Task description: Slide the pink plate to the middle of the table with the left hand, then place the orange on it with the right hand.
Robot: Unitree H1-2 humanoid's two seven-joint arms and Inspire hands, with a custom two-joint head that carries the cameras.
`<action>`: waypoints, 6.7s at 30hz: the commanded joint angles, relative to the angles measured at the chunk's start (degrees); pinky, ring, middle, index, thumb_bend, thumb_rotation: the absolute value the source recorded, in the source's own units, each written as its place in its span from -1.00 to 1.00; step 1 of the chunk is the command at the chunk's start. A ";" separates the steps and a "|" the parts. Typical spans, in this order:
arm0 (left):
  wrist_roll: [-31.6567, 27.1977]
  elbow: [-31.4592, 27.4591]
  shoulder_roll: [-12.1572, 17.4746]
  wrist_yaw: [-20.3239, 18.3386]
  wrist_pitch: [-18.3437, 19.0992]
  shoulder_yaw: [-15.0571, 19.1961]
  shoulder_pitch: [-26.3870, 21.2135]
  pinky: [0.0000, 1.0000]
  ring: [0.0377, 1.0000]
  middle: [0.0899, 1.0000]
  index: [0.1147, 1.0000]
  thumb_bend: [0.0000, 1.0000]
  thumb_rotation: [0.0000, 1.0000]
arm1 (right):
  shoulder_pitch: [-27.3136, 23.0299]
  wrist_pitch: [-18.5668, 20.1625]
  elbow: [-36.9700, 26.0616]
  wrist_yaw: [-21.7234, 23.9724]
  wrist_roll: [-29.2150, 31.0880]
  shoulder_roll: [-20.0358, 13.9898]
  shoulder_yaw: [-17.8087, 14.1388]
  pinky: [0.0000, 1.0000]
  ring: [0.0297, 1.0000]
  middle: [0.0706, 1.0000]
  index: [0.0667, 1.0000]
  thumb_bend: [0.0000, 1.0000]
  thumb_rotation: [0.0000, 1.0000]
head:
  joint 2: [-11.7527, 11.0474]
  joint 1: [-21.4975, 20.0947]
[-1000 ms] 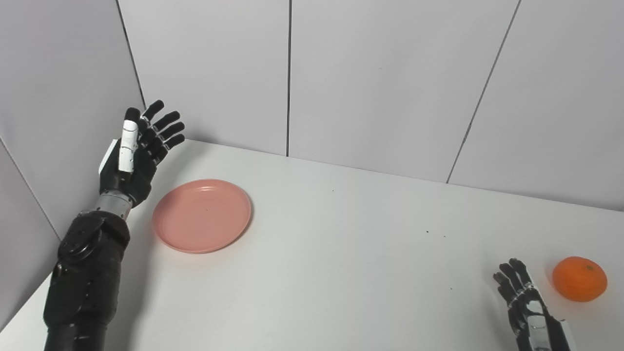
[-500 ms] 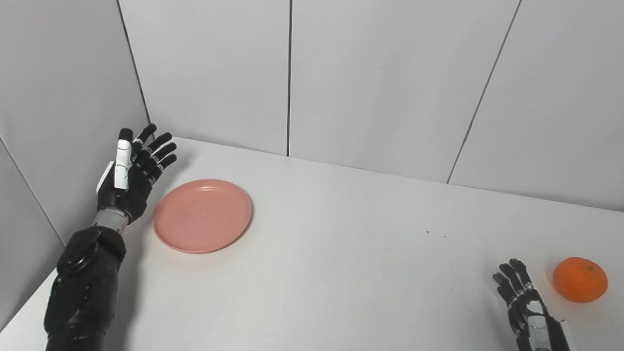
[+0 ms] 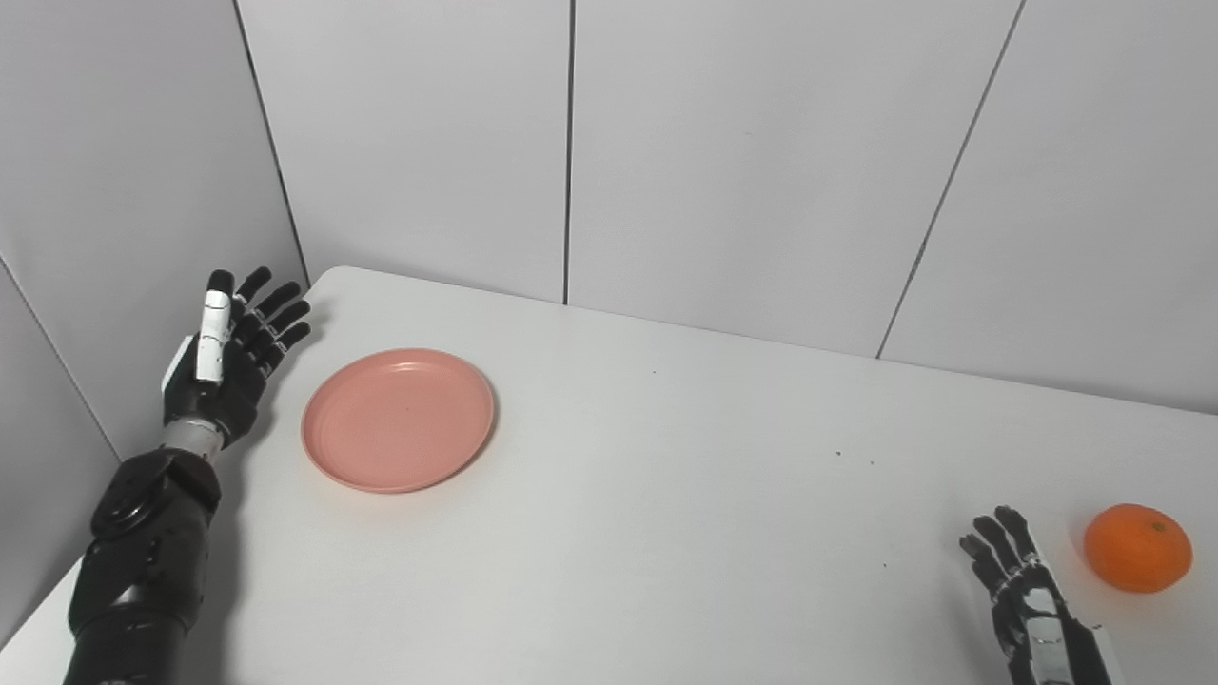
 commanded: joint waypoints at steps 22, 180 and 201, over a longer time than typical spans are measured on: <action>3.38 13.42 3.51 -1.36 -9.14 -1.49 -5.59 0.62 0.54 0.47 0.58 0.72 0.53 | 3.78 0.81 5.08 0.62 0.07 0.54 1.12 0.99 0.84 0.86 0.91 0.62 0.93 | 0.26 -0.18; 1.65 -30.11 -27.25 16.62 22.04 -13.36 8.56 0.74 0.70 0.72 0.73 0.44 0.67 | 5.15 5.50 -2.09 -0.29 -6.92 2.66 4.99 0.85 0.73 0.76 0.81 0.60 0.81 | 7.23 -11.82; 2.09 -31.65 -27.12 18.14 25.09 -13.00 7.93 0.76 0.74 0.74 0.77 0.43 0.69 | 3.43 9.51 -3.02 -3.78 -8.88 7.37 8.10 0.79 0.69 0.75 0.80 0.77 0.85 | 9.92 -24.73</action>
